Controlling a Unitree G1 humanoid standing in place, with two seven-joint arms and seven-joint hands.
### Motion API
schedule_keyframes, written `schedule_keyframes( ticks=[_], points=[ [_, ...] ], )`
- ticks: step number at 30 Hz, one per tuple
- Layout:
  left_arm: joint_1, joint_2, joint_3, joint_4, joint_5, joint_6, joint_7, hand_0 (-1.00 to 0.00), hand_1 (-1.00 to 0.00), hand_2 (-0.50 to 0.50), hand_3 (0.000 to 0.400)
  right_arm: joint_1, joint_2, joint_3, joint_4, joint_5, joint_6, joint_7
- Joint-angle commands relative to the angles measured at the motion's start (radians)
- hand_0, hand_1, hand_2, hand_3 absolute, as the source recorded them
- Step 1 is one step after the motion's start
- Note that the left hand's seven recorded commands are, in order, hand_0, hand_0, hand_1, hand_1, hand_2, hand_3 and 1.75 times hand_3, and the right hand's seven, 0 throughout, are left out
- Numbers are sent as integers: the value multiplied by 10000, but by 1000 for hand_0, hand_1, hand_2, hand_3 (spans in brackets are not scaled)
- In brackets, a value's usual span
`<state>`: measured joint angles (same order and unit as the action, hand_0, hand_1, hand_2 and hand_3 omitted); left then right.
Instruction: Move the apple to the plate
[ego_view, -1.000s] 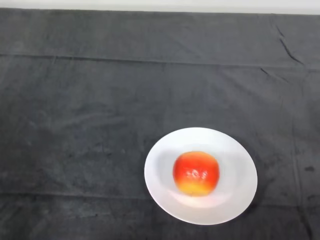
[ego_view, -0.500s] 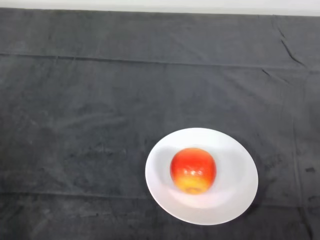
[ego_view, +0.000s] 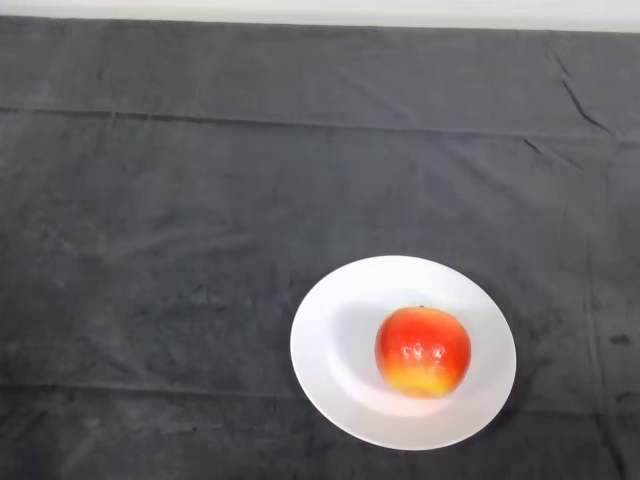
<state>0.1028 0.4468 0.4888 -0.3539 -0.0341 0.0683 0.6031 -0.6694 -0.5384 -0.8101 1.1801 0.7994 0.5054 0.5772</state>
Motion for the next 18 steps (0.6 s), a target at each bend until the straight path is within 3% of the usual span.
schedule_keyframes(
  ticks=[1, 18],
  points=[
    [-128, -108, 443, 16, 156, -243, 129, 0, 0, 0, 0, 248, -429, -170, -11, -53, 13, 29],
    [-133, -193, 457, 18, 198, -260, 27, 0, 0, 0, 0, 248, -429, -169, -10, -54, 13, 30]
  ],
)
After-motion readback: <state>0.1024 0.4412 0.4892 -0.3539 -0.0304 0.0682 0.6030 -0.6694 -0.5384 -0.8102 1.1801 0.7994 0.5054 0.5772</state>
